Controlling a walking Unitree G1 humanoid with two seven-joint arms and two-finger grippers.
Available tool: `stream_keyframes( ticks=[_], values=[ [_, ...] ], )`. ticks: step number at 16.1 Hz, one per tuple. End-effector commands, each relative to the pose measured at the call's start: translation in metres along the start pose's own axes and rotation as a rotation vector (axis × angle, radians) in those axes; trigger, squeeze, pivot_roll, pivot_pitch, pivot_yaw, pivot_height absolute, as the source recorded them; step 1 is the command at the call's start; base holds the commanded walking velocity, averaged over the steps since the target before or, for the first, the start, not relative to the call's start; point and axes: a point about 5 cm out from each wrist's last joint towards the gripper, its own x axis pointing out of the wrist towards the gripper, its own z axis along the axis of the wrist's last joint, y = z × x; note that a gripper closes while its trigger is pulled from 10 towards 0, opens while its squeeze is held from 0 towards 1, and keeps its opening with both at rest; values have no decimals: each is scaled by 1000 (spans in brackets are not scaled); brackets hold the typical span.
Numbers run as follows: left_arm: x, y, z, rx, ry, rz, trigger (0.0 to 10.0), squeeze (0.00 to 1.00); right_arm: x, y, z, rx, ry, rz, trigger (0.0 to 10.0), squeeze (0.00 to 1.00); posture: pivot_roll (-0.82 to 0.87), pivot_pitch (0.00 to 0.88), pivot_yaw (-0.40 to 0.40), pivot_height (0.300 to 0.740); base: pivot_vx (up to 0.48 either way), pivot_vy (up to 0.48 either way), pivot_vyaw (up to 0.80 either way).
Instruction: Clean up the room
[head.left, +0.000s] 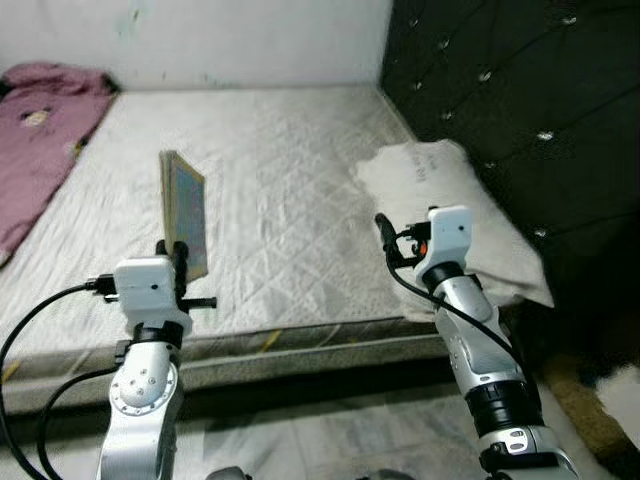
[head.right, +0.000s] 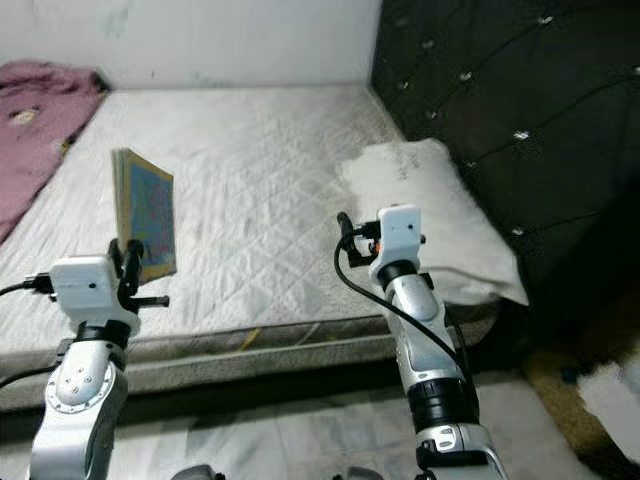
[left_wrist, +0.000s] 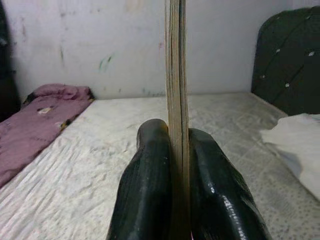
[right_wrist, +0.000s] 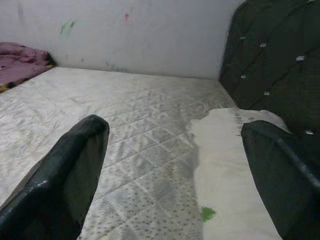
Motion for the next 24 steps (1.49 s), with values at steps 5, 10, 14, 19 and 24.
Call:
stream_keyframes(
  ticks=[5, 10, 14, 19, 24],
  values=[
    [4, -1, 11, -2, -63, -7, 10000, 0, 4, -1, 5, -13, -18, 2, 10000, 0, -14, 0, -9, 740, 422, 0, 0],
    [7, -2, 12, -4, -70, -13, 10000, 0, 7, 0, 6, -14, -24, 5, 10000, 0, -15, 0, -9, 740, 424, 0, 0],
    [8, -1, 10, 9, -63, 21, 10000, 0, 8, 0, 6, -15, -22, 8, 10000, 0, -15, 0, -10, 740, 287, 0, 0],
    [7, 3, 3, 12, -31, 45, 10000, 0, 8, 1, 6, -26, -22, 13, 10000, 0, -14, 0, -14, 740, 0, 0, 0],
    [8, -2, 5, 7, -42, 1, 10000, 0, 9, 2, 6, -44, -23, 24, 10000, 0, -12, 0, -17, 740, 0, 0, 733]
  ],
)
